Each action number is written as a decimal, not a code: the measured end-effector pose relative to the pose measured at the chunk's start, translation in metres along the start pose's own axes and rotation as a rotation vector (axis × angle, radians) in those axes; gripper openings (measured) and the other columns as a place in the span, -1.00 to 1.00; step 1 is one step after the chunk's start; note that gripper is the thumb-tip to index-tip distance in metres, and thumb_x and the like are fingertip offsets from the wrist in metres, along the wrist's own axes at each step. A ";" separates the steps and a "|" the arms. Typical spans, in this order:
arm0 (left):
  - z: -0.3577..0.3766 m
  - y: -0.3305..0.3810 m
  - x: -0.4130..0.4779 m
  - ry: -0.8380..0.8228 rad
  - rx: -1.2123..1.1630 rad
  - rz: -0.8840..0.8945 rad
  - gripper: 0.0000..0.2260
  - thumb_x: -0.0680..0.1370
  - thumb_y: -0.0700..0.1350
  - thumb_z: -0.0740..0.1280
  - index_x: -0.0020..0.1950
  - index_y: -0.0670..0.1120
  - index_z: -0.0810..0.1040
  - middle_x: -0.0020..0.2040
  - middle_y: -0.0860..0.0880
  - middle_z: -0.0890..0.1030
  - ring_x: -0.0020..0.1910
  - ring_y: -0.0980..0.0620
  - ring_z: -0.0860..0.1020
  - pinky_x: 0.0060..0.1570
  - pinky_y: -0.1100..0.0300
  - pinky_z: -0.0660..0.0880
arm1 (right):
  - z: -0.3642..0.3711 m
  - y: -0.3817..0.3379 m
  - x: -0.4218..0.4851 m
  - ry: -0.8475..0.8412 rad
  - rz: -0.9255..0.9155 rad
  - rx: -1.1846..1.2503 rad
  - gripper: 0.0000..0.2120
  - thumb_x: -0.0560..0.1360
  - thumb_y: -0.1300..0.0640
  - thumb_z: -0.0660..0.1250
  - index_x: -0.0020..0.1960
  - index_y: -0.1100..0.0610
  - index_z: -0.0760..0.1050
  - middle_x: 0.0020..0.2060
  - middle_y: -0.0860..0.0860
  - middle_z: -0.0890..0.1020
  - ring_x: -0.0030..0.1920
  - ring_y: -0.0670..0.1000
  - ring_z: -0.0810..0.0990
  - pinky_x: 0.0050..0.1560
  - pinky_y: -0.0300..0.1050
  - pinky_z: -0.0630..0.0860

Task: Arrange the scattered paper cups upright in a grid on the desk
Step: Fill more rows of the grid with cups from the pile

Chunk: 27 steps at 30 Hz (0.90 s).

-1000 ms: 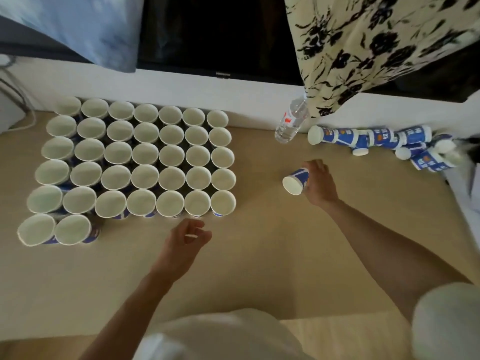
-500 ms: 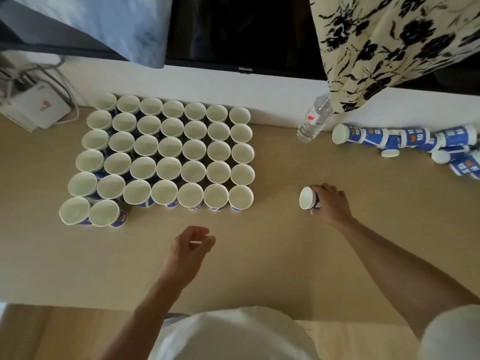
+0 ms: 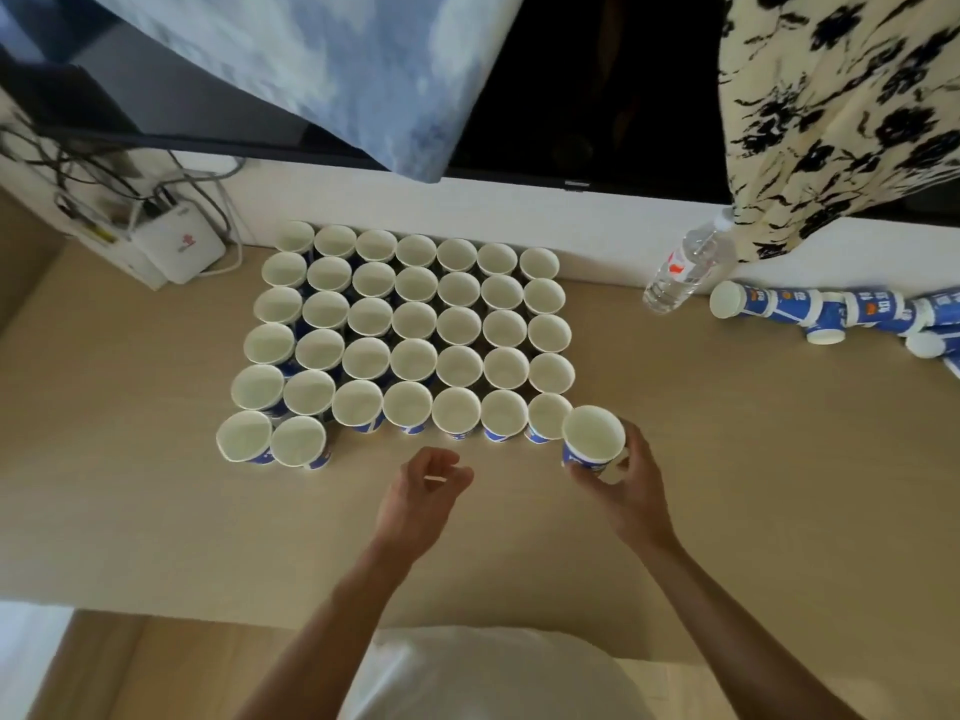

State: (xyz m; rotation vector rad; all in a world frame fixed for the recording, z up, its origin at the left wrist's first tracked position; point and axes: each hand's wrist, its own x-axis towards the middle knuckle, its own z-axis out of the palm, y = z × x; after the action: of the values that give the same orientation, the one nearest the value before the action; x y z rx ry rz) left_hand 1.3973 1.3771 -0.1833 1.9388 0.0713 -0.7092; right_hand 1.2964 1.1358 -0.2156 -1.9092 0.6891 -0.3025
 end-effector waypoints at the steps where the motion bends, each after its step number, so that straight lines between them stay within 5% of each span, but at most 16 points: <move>1: -0.011 -0.004 0.000 0.021 0.007 -0.009 -0.71 0.38 0.19 0.43 0.00 0.08 0.58 -0.12 0.07 0.68 -0.14 0.10 0.63 -0.11 0.13 0.55 | 0.019 -0.008 -0.007 -0.038 -0.001 0.031 -0.41 0.33 0.05 0.61 0.29 -0.08 0.45 0.16 -0.11 0.60 0.17 -0.01 0.59 0.13 -0.07 0.51; 4: -0.039 -0.015 0.001 0.091 0.006 -0.027 -0.87 0.51 -0.01 0.46 0.01 0.05 0.58 -0.10 0.07 0.66 -0.16 0.16 0.59 -0.20 0.25 0.46 | 0.073 -0.029 -0.027 -0.142 -0.003 0.078 -0.38 0.28 -0.05 0.60 0.27 -0.09 0.45 0.13 -0.13 0.62 0.12 -0.03 0.60 0.07 -0.07 0.53; 9: -0.085 -0.039 0.003 0.191 0.005 -0.077 -0.86 0.52 -0.05 0.45 0.04 -0.02 0.59 -0.10 0.11 0.64 -0.16 0.26 0.56 -0.34 0.48 0.37 | 0.159 -0.045 -0.048 -0.233 -0.011 0.061 -0.36 0.25 -0.10 0.58 0.27 -0.14 0.44 0.13 -0.15 0.60 0.13 -0.10 0.56 0.08 -0.16 0.49; 16: -0.129 -0.068 0.008 0.208 -0.002 -0.109 -0.86 0.53 -0.05 0.45 0.05 -0.03 0.58 -0.07 0.04 0.68 -0.15 0.18 0.61 -0.34 0.45 0.38 | 0.242 -0.052 -0.049 -0.204 0.008 -0.045 -0.37 0.25 0.00 0.59 0.26 -0.10 0.44 0.09 -0.17 0.56 0.07 -0.12 0.54 0.01 -0.30 0.46; 21: -0.152 -0.084 0.011 0.152 0.012 -0.113 -0.85 0.54 -0.03 0.45 0.05 -0.03 0.58 -0.09 0.02 0.69 -0.16 0.13 0.63 -0.24 0.29 0.44 | 0.276 -0.042 -0.045 -0.163 0.034 -0.075 -0.38 0.25 0.06 0.60 0.25 -0.05 0.44 0.09 -0.14 0.58 0.08 -0.06 0.56 0.05 -0.10 0.52; 27: -0.172 -0.089 0.018 0.130 0.051 -0.118 -0.89 0.54 -0.05 0.44 0.02 0.00 0.57 -0.10 0.04 0.68 -0.17 0.21 0.61 -0.35 0.50 0.38 | 0.295 -0.038 -0.044 -0.124 0.072 -0.067 -0.40 0.29 0.15 0.59 0.26 0.00 0.43 0.10 -0.12 0.59 0.09 -0.06 0.58 0.12 -0.04 0.53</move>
State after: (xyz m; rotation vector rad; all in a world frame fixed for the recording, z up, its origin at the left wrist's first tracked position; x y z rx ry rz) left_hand 1.4575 1.5596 -0.2131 2.0408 0.2517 -0.6671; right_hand 1.4205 1.3955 -0.3042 -1.9441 0.6904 -0.1165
